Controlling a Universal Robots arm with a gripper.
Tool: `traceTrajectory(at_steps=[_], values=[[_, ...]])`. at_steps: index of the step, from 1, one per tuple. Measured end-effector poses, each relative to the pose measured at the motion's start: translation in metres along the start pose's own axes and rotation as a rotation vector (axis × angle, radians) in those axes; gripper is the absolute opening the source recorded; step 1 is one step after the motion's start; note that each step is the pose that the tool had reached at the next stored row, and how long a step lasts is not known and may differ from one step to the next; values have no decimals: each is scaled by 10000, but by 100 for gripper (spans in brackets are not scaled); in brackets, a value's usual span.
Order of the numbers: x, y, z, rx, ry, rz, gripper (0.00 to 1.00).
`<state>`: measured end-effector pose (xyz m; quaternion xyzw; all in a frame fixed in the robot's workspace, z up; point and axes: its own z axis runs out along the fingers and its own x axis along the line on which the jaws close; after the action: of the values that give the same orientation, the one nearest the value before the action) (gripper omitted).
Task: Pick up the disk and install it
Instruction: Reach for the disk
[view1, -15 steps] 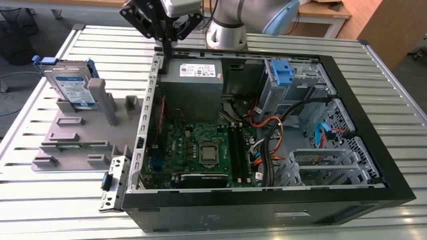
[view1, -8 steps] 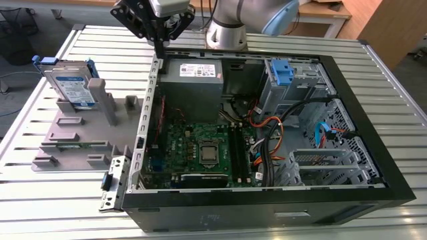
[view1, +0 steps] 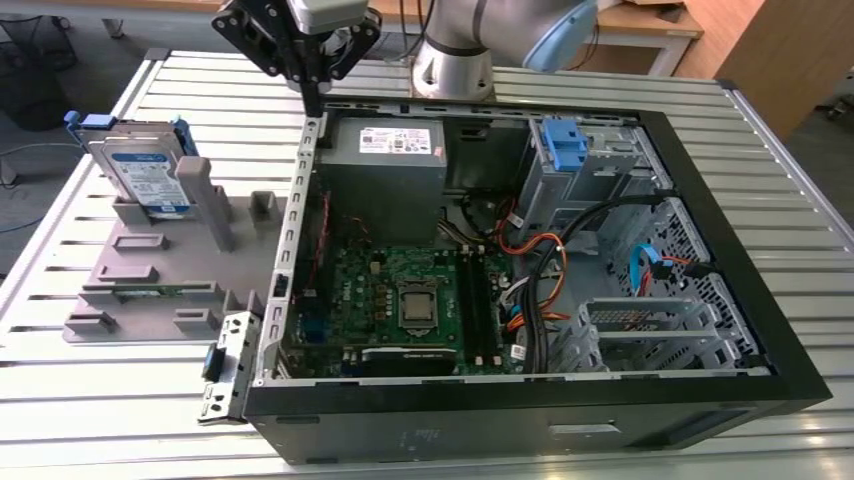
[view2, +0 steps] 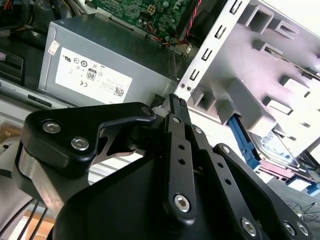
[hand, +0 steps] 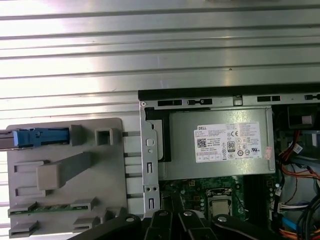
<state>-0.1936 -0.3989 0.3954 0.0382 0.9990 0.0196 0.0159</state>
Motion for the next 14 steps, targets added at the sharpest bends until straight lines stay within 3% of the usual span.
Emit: traceTrajectory(at_steps=[6,14], values=[[70,-5,0,-1,0,3,11],[214,-17,0,-1,-1,16,11]])
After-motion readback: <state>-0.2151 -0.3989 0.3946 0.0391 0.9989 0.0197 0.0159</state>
